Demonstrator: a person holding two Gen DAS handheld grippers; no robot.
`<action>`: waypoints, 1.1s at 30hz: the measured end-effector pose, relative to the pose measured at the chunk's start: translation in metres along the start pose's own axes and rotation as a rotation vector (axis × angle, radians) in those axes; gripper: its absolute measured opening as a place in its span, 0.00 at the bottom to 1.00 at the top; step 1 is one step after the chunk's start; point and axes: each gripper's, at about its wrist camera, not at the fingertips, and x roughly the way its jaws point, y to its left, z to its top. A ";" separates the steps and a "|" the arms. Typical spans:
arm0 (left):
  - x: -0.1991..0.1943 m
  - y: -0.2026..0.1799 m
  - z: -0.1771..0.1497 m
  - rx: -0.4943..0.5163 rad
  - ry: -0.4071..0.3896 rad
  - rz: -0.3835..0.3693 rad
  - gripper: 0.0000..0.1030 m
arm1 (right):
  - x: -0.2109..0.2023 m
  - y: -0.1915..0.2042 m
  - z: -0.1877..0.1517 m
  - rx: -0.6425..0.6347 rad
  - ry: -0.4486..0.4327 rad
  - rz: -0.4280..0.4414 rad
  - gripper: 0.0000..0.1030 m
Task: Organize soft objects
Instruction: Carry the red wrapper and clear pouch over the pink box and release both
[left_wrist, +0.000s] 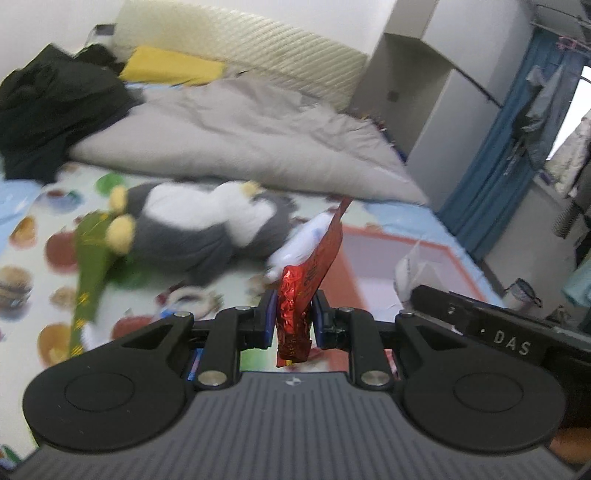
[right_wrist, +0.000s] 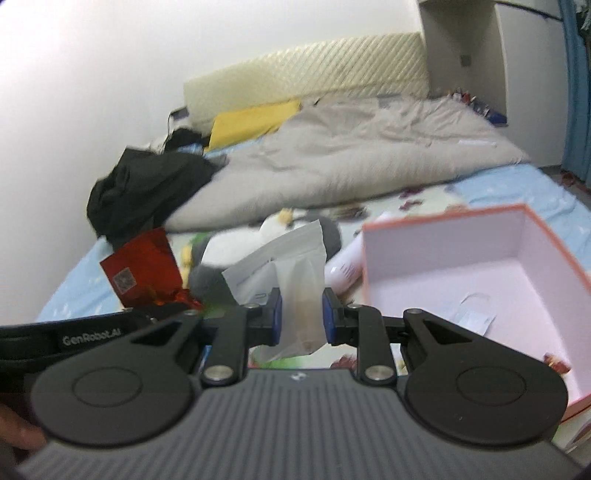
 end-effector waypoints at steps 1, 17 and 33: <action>0.001 -0.009 0.006 0.009 -0.004 -0.013 0.23 | -0.003 -0.003 0.005 0.001 -0.014 -0.005 0.25; 0.084 -0.134 0.036 0.151 0.144 -0.203 0.23 | -0.017 -0.102 0.043 0.104 -0.041 -0.215 0.25; 0.195 -0.151 -0.015 0.220 0.368 -0.226 0.23 | 0.036 -0.174 -0.025 0.249 0.190 -0.314 0.29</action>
